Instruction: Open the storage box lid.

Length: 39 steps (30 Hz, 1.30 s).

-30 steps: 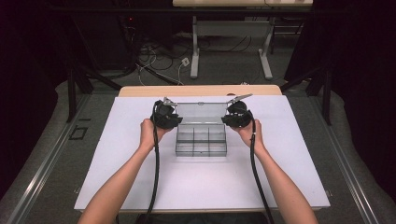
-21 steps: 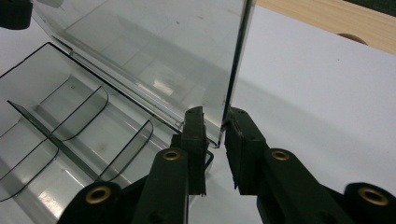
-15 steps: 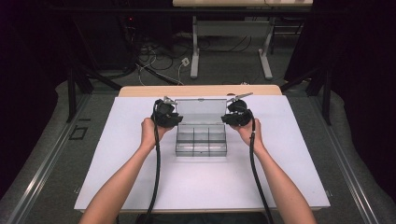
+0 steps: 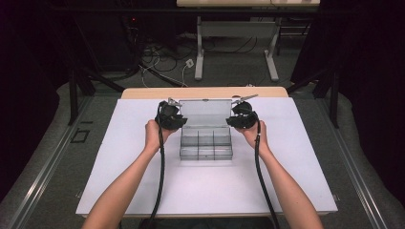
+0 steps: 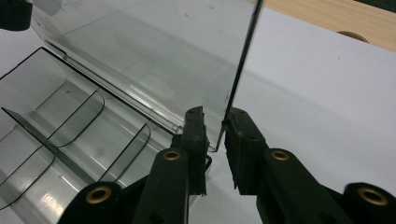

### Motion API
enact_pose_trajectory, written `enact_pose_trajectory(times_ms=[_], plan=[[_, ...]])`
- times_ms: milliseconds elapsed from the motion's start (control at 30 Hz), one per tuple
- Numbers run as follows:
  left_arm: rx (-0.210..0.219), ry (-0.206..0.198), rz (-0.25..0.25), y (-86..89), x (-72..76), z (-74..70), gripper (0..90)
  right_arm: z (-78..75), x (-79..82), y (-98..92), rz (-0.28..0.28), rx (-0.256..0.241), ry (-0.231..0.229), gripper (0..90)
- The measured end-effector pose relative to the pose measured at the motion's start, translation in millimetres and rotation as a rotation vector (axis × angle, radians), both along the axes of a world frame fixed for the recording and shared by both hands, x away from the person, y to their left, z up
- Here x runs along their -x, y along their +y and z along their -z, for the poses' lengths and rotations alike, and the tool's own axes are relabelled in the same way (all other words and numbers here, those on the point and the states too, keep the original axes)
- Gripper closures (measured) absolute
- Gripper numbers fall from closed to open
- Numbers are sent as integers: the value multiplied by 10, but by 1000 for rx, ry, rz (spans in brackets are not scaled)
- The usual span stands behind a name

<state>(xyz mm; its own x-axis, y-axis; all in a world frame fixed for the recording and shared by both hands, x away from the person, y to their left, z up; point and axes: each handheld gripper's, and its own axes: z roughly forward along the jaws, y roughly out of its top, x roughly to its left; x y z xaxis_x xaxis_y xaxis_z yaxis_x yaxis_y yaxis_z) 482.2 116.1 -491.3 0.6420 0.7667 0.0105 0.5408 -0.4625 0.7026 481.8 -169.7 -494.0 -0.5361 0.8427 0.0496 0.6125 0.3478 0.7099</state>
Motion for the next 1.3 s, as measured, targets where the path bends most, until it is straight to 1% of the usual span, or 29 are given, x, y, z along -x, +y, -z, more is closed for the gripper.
enact_pose_trajectory(times_ms=[133, 233, 300, 333, 400, 433, 500, 533, 567, 600, 633, 667, 700, 767, 900, 933, 1000, 1033, 1067, 1100, 1133, 1200, 1233, 1267, 1300], plan=[[8, 3, -3, -3, -11, 5, 707, 1, -1, -1, 2, -2, 2, 788], [6, 4, -2, 0, -19, 3, 706, 0, -5, -3, 3, -2, 5, 788], [8, 3, -2, 2, -27, 5, 705, 1, -8, 3, 5, -10, 12, 789], [7, 4, -3, 2, -28, 5, 703, -1, -12, -2, 6, -4, 12, 789], [7, 6, -2, 2, -32, 8, 701, 3, -21, -4, 3, -6, 10, 789], [14, 2, -11, -7, -33, 20, 698, 5, -24, -5, 2, -6, 10, 789], [6, 0, -6, -5, -43, 26, 691, 17, -35, -1, -1, -15, 3, 790], [1, 7, -5, -4, -45, 26, 687, 12, -31, 1, 10, -4, 22, 790], [0, 3, -8, -7, -49, 34, 684, 17, -32, 4, 9, -7, 29, 789], [-2, 9, -7, -7, -53, 36, 680, 30, -40, 1, 10, 4, 27, 789], [-3, 3, -8, -9, -59, 43, 680, 40, -45, 5, 13, 1, 37, 789], [-1, 5, -12, -13, -59, 48, 679, 50, -51, 5, 14, -7, 41, 789], [-4, 9, -12, -13, -61, 48, 679, 58, -55, 7, 22, -8, 38, 789], [-4, 7, -17, -16, -67, 60, 679, 64, -62, 3, 18, -7, 36, 789], [-16, 8, -18, -23, -80, 76, 660, 75, -69, 9, 21, -6, 45, 788], [-10, 12, -25, -25, -77, 82, 644, 82, -72, 11, 22, -14, 50, 787], [-13, 16, -26, -11, -75, 82, 591, 100, -78, -5, 28, -8, 44, 764], [-14, 12, -32, 0, -71, 85, 554, 100, -77, -13, 29, 3, 50, 745], [-12, 12, -39, 17, -66, 85, 495, 104, -76, -26, 25, 10, 58, 742], [-10, 14, -41, 32, -53, 85, 450, 115, -63, -34, 38, -1, 57, 736], [-8, 15, -44, 53, -34, 80, 424, 117, -53, -47, 38, 0, 61, 724], [-4, 18, -48, 91, 12, 76, 347, 128, -25, -81, 25, -7, 62, 710], [-1, 19, -48, 111, 40, 76, 326, 132, 0, -95, 24, -12, 68, 700], [-8, 15, -51, 128, 71, 76, 310, 137, 25, -109, 20, -7, 68, 683], [-13, 16, -49, 149, 102, 78, 287, 135, 54, -123, 5, -7, 87, 667]])
